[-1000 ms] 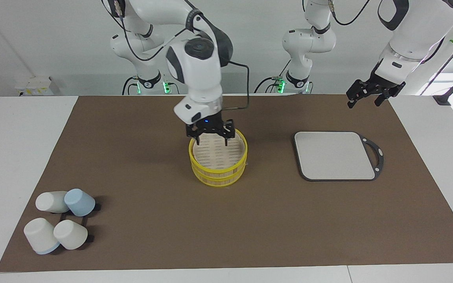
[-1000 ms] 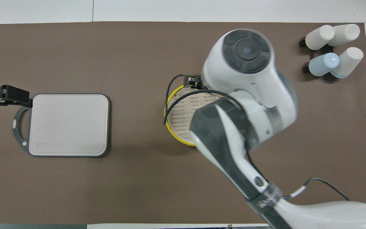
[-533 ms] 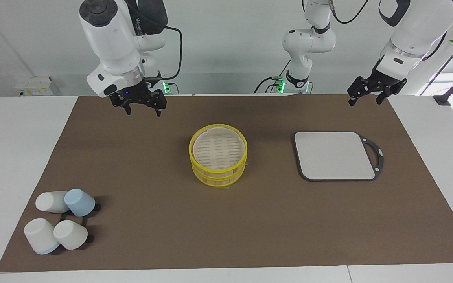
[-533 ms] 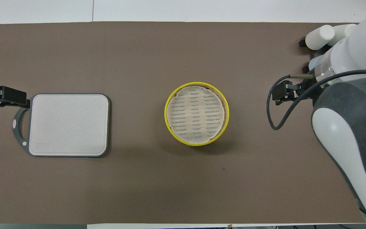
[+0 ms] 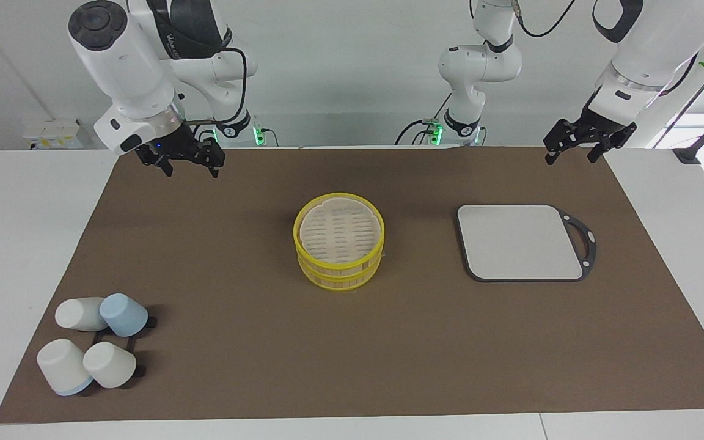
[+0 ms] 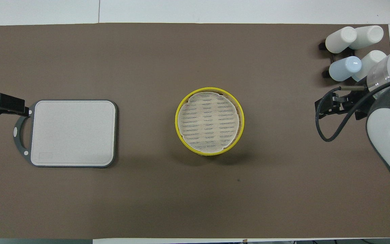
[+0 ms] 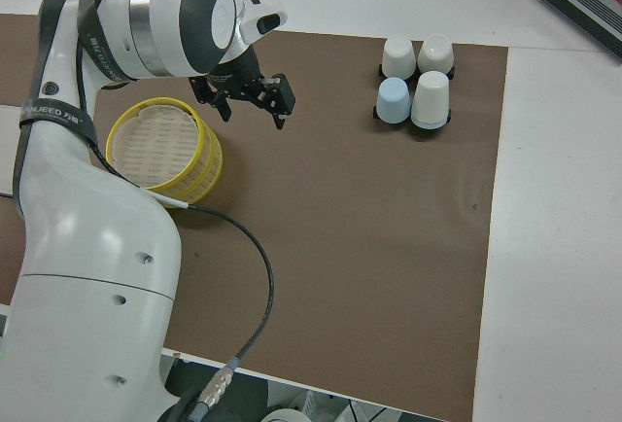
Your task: Place bun in steamer
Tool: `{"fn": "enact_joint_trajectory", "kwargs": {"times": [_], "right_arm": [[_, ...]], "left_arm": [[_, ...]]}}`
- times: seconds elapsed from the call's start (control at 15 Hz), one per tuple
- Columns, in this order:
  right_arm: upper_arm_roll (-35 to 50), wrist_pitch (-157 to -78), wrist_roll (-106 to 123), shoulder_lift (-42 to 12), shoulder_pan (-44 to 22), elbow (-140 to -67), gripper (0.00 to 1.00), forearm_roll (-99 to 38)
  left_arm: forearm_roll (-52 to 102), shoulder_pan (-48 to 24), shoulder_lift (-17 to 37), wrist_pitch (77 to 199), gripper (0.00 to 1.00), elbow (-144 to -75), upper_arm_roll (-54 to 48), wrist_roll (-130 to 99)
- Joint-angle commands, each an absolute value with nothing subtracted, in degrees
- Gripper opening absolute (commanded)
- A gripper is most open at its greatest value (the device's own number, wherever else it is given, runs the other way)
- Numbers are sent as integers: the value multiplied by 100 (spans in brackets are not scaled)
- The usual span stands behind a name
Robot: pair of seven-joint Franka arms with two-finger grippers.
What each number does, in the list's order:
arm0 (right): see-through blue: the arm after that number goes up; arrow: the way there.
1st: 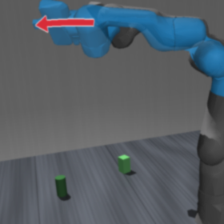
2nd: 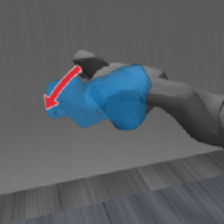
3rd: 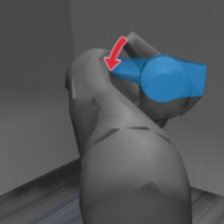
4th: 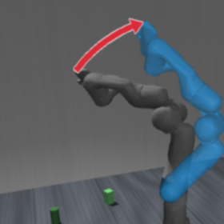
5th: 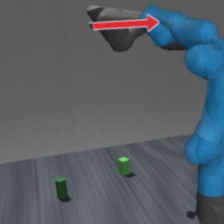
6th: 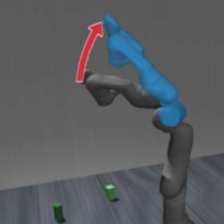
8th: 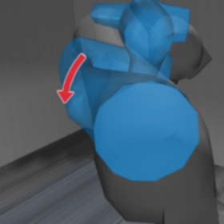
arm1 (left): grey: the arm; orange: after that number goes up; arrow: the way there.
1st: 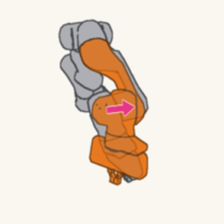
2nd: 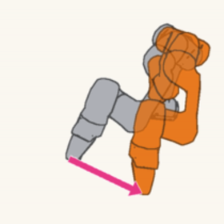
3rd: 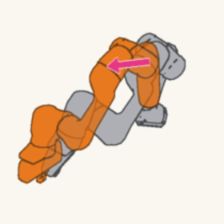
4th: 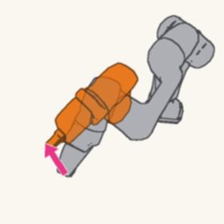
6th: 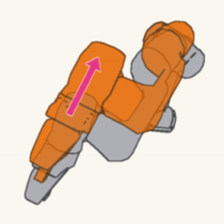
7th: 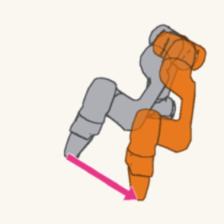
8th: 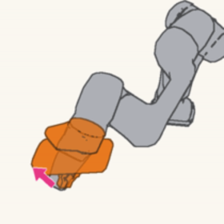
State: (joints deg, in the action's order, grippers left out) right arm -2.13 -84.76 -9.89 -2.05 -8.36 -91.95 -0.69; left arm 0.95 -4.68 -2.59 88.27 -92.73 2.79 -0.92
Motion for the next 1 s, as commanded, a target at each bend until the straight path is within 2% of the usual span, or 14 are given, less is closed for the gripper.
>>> {"fn": "enact_joint_trajectory", "kwargs": {"times": [0.0, 0.33, 0.93], "right_arm": [[-149, -8578, -835, 298, -651, -9772, 100, -9], [-403, -9202, -782, 203, -668, -9748, 100, 0], [-721, -9193, -229, 141, -712, -9633, 100, 96]], "left_arm": [[167, -387, -378, 8859, 100, -9413, 229, 26], [167, -387, -378, 8842, 100, -9413, 229, 35], [167, -387, -413, 8877, 100, -9466, 229, 18]]}}
